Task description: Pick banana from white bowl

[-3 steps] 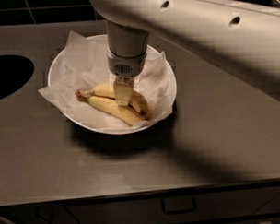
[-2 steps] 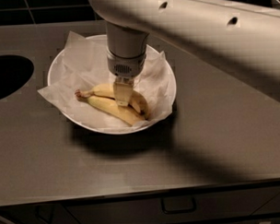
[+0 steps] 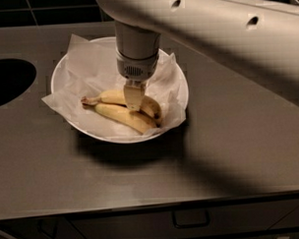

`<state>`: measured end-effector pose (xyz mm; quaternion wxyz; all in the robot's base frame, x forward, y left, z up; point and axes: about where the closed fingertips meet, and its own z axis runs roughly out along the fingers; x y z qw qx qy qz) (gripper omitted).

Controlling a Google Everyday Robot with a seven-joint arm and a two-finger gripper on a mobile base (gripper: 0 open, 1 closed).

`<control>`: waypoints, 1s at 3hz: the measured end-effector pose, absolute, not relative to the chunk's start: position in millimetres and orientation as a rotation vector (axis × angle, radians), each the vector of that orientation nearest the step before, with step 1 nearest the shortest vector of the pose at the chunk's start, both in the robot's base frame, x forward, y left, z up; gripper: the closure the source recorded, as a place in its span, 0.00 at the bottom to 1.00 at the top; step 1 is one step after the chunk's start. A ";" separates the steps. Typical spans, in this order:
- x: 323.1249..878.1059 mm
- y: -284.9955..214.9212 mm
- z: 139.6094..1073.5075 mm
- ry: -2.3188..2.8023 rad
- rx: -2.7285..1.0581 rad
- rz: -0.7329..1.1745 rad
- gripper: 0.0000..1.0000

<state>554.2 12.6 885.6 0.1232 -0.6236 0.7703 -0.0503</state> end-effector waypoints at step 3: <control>555.9 17.9 872.9 2.255 -1.869 -0.120 0.58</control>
Offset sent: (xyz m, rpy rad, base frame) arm 0.0021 0.0072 -0.0192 -0.0146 0.0641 0.0317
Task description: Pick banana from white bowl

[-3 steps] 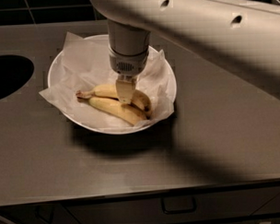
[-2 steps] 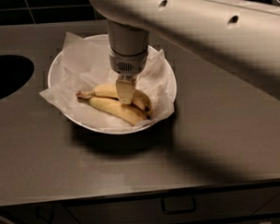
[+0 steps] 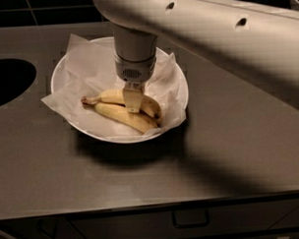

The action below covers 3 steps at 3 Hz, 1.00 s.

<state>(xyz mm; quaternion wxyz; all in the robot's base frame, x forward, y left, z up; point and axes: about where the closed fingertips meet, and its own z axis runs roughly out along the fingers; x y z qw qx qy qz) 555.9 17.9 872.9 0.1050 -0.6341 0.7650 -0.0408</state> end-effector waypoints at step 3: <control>552.8 13.5 896.7 2.207 -1.819 -0.090 1.00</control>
Offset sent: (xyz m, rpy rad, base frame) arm 0.0000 0.0000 0.0000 0.0000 0.0000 0.0000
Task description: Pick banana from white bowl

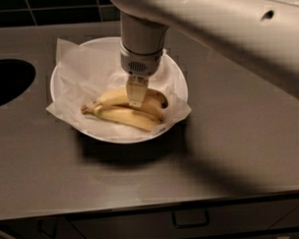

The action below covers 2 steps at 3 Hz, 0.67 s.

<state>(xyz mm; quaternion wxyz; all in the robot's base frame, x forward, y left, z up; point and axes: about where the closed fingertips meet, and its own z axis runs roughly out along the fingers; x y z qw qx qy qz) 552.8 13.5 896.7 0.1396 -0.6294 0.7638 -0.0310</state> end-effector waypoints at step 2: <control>543.3 -2.8 958.3 2.063 -1.726 -0.044 1.00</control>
Offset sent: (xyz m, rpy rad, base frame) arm -0.0142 -0.0277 0.0950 0.1999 -0.1783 0.0315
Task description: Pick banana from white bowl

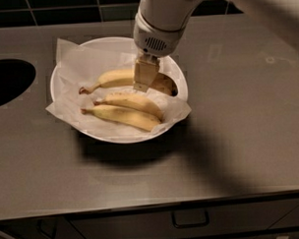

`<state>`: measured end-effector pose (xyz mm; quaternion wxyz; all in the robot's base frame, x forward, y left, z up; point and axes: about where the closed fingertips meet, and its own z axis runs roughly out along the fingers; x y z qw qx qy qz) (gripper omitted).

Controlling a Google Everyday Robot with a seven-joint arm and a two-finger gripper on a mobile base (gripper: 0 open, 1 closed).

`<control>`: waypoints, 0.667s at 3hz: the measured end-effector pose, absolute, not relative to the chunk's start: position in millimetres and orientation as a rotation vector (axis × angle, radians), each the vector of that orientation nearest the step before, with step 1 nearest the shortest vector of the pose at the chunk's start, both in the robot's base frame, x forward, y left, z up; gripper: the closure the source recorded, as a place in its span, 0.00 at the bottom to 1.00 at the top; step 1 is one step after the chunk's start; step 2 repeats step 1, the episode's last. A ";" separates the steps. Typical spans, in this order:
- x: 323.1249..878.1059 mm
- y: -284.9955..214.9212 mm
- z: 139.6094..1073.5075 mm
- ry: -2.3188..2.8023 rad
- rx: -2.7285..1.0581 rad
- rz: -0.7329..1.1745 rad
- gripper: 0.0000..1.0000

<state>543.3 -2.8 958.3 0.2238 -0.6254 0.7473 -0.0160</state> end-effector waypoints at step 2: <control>542.9 -3.0 959.3 2.060 -1.725 -0.043 1.00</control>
Offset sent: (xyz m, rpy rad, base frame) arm 0.0000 0.0000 0.0000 0.0000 0.0000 0.0000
